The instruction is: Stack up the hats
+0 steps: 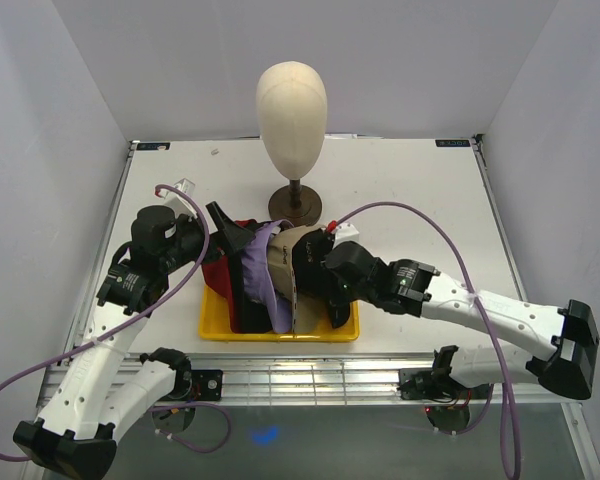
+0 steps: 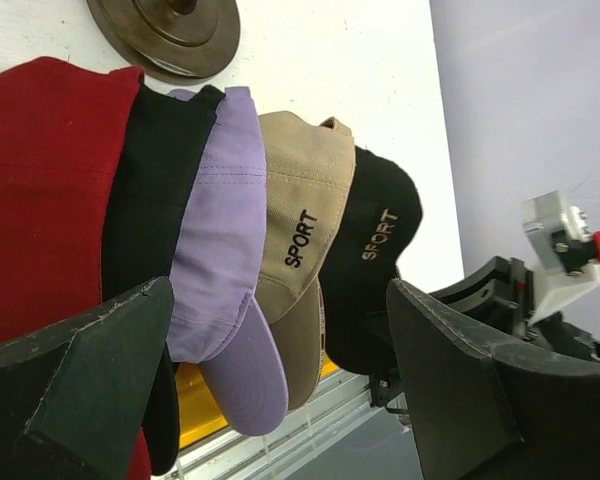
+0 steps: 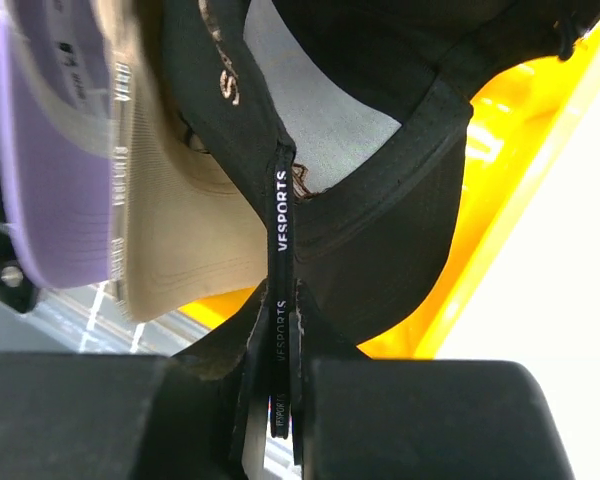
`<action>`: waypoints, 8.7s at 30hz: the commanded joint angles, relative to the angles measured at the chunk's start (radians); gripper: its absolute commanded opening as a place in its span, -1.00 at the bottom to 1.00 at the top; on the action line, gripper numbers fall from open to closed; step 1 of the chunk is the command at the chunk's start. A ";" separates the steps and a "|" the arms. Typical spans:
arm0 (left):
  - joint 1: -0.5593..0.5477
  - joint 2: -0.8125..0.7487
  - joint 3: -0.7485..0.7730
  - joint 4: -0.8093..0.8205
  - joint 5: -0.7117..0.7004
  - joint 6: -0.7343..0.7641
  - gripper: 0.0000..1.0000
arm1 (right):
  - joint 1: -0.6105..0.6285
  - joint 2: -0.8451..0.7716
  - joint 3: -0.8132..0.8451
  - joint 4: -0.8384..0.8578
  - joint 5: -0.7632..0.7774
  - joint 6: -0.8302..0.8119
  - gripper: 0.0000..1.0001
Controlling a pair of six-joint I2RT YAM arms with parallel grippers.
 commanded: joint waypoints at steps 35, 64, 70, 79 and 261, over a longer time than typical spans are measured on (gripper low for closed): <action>-0.002 0.031 0.364 -0.007 -0.138 -0.176 0.86 | -0.018 0.088 1.012 0.166 -0.045 -0.044 -0.85; -0.002 -0.026 0.346 -0.043 -0.234 -0.201 0.84 | -0.769 0.578 0.807 1.695 -0.859 1.503 -0.84; -0.002 -0.020 0.334 -0.030 -0.222 -0.207 0.83 | -0.769 0.561 0.695 1.766 -0.890 1.532 -0.84; -0.002 -0.032 0.322 -0.027 -0.225 -0.210 0.83 | -0.768 0.604 0.644 1.814 -0.930 1.588 -0.84; -0.002 -0.044 0.200 -0.023 -0.148 -0.196 0.84 | 0.243 0.278 0.383 -0.253 0.237 0.101 -0.84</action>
